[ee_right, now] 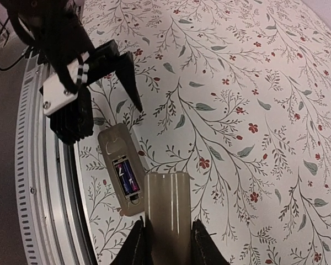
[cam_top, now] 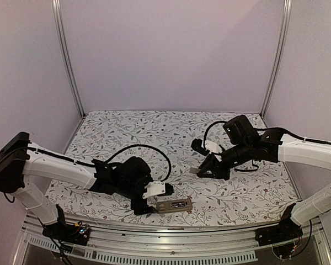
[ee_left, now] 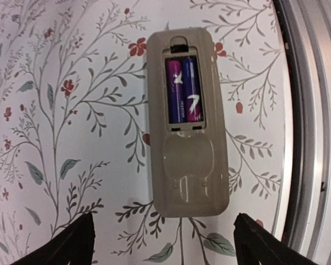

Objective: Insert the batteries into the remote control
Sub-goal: Load the battery cover onto the remote control without the battery cover.

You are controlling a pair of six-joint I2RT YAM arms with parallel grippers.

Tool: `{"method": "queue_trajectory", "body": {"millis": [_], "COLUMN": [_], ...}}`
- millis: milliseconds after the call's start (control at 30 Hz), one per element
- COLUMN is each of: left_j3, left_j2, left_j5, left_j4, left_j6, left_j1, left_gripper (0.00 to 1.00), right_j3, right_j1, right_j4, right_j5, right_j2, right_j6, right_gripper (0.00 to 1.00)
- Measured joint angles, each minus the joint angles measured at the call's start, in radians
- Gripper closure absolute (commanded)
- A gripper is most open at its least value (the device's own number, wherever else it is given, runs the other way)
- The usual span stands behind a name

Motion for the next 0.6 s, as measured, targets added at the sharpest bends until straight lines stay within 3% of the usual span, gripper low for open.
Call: {"method": "queue_trajectory", "body": {"millis": [167, 267, 400, 600], "left_j3": [-0.071, -0.116, -0.195, -0.374], "left_j2": [-0.291, -0.413, -0.494, -0.634], "left_j5": [-0.036, -0.051, -0.082, -0.137], "left_j4": [0.049, 0.111, 0.143, 0.174], "left_j6": [-0.071, -0.147, -0.317, -0.523], "left_j1": [0.007, 0.01, 0.016, -0.023], "left_gripper": [0.12, 0.18, 0.33, 0.35], "right_j3": [-0.005, 0.003, 0.05, 0.163], "right_j1": [0.075, 0.113, 0.165, 0.211], "right_j4": [-0.051, -0.084, -0.141, -0.179], "right_j5": [-0.029, -0.023, 0.014, 0.051], "right_j2": [0.048, 0.116, 0.225, 0.368], "right_j6": [-0.066, -0.096, -0.13, -0.174], "right_gripper": [1.0, 1.0, 1.0, 1.0]}}
